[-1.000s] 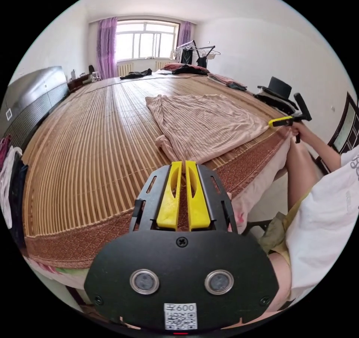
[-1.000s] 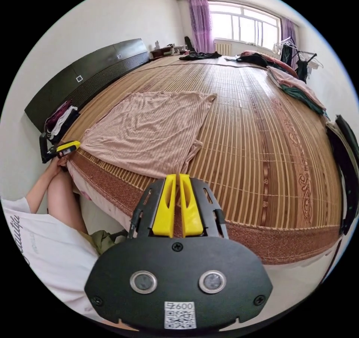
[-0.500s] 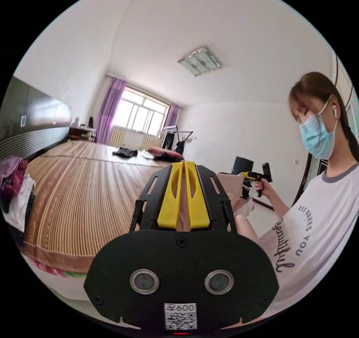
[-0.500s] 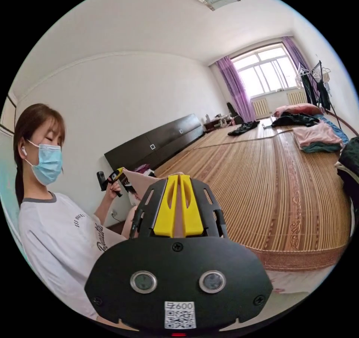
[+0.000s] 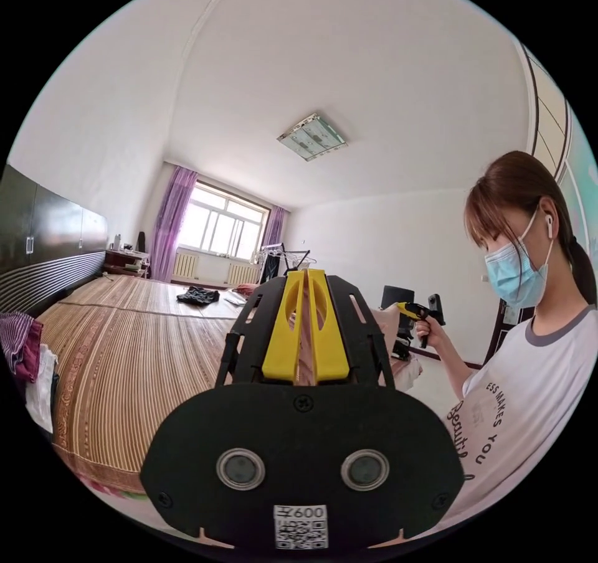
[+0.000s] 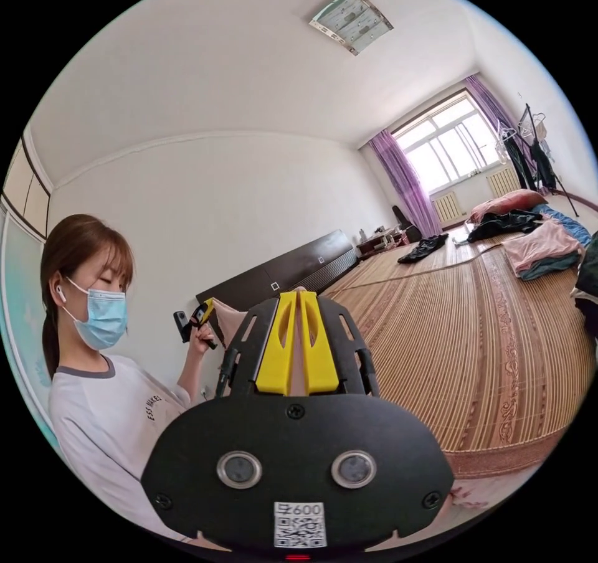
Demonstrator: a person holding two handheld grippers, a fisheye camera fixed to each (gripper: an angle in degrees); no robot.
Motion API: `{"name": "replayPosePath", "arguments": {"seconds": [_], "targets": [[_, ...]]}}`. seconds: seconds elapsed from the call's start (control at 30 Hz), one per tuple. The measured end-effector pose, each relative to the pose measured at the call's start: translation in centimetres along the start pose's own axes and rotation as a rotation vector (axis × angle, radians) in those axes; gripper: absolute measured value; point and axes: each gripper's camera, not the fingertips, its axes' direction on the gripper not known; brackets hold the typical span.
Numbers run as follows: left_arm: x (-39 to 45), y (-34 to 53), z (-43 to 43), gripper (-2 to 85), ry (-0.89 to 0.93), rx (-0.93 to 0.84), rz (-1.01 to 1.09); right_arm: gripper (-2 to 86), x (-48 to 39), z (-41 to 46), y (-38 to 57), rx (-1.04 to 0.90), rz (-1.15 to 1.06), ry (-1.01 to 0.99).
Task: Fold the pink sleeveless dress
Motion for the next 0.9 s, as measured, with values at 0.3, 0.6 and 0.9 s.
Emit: {"name": "replayPosePath", "arguments": {"seconds": [0.3,0.6,0.9], "targets": [[0.9,1.1,-1.6,1.7,-0.042,0.009,-0.005,-0.9,-1.7,0.2,0.5,-0.007,-0.041,0.020],[0.3,1.7,-1.6,1.8,-0.038,-0.013,-0.081,-0.9,0.1,2.2,1.3,-0.047,0.047,-0.042],[-1.4,2.7,-0.9,1.9,-0.055,-0.044,-0.175,-0.9,0.7,3.7,2.2,-0.070,0.081,0.004]]}}
